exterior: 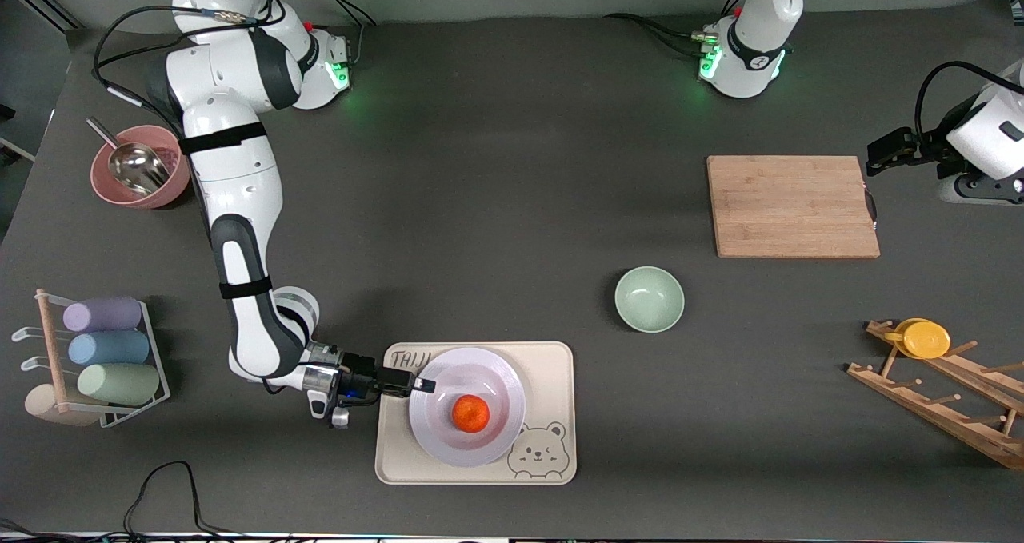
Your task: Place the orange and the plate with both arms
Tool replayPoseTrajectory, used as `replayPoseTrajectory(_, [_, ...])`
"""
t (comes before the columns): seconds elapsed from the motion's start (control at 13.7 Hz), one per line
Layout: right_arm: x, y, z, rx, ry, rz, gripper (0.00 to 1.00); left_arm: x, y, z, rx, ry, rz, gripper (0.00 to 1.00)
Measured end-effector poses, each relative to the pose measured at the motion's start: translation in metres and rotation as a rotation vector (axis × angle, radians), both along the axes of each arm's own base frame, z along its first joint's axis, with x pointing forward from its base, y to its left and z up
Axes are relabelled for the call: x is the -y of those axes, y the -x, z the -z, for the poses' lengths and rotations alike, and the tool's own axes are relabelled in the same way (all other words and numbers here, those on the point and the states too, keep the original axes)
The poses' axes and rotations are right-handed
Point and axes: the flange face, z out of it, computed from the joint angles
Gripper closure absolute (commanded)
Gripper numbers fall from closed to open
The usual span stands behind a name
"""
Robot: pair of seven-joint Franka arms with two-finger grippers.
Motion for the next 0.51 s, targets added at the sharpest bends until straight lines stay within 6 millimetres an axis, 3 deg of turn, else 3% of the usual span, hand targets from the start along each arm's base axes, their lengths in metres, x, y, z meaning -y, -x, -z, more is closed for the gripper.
replayPoseTrajectory(0.22, [-0.002, -0.003, -0.012, -0.040, 0.053, -0.003, 0.00, 0.000, 0.000, 0.000, 0.000, 0.001, 0.002, 0.00])
replayPoseTrajectory(0.51, [-0.004, -0.009, -0.043, -0.052, 0.111, -0.016, 0.00, 0.000, 0.000, 0.000, 0.000, 0.002, 0.008, 0.00])
